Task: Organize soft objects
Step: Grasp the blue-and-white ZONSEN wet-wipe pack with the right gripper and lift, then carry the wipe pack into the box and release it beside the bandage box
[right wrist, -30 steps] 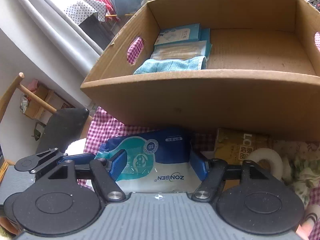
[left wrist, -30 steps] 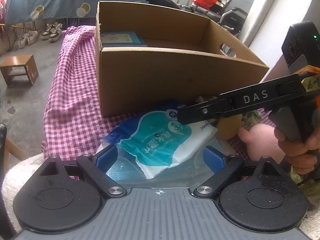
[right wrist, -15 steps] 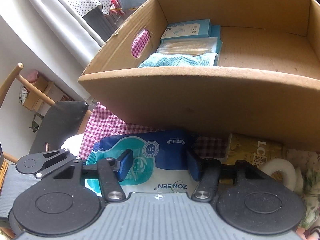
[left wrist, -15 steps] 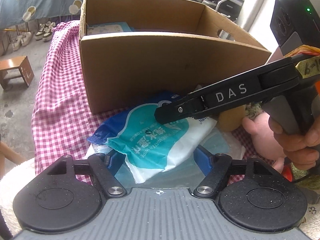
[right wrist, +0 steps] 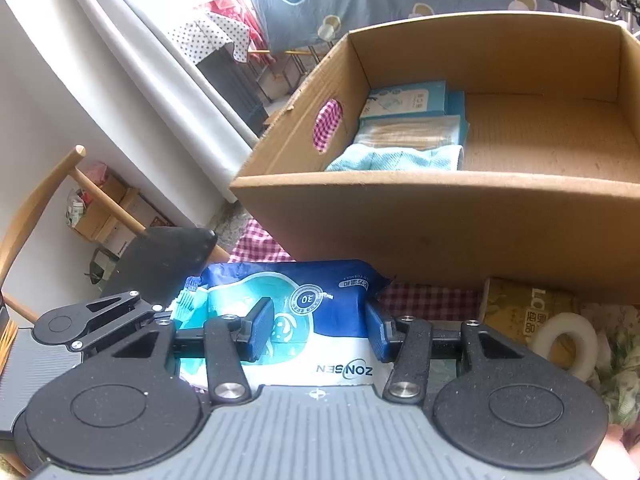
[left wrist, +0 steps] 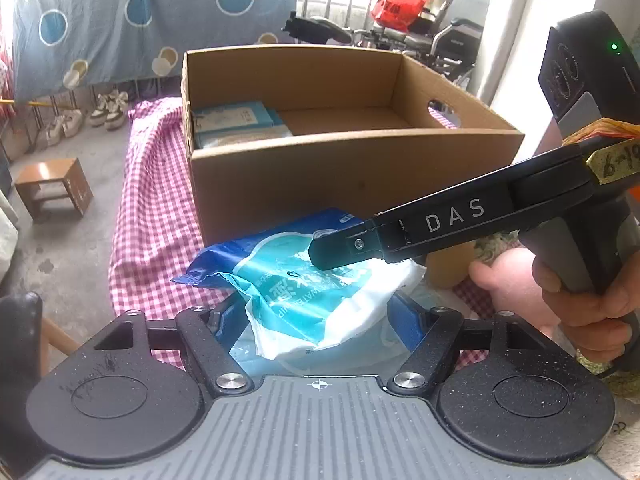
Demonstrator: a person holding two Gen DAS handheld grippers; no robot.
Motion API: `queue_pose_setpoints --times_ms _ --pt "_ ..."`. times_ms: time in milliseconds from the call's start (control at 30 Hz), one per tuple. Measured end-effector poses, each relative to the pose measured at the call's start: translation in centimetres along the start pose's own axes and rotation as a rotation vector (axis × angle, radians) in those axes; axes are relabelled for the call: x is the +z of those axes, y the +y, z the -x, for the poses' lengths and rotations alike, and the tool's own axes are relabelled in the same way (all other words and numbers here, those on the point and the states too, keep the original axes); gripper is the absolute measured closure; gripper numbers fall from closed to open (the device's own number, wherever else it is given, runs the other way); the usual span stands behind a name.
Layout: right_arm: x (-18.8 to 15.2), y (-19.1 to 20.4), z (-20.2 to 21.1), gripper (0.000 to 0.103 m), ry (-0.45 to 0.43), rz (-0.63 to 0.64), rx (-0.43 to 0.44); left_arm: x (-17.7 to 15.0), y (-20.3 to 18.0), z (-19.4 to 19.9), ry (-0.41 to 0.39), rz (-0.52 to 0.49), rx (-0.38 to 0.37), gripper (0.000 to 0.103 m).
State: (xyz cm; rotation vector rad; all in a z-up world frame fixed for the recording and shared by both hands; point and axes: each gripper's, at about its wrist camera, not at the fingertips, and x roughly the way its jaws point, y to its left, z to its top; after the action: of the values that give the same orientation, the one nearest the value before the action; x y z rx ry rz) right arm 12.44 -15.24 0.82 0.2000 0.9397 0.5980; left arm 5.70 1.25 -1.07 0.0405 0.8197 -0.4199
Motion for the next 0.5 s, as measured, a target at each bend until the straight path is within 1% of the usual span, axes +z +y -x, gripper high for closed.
queue_pose_setpoints --times_ms 100,267,367,500 --pt "0.1 0.8 1.6 0.050 -0.041 0.015 0.020 0.3 -0.9 1.5 -0.042 -0.027 0.027 0.029" --pt "0.5 2.0 5.1 0.050 -0.141 0.056 0.041 1.3 -2.3 3.8 -0.121 -0.069 0.060 0.029" --pt "1.4 2.1 7.3 0.050 -0.205 0.085 0.045 2.5 -3.4 4.8 -0.165 -0.101 0.070 0.029" --pt "3.8 1.0 9.7 0.050 -0.270 0.118 0.034 5.2 -4.7 5.0 -0.214 -0.153 0.066 0.029"
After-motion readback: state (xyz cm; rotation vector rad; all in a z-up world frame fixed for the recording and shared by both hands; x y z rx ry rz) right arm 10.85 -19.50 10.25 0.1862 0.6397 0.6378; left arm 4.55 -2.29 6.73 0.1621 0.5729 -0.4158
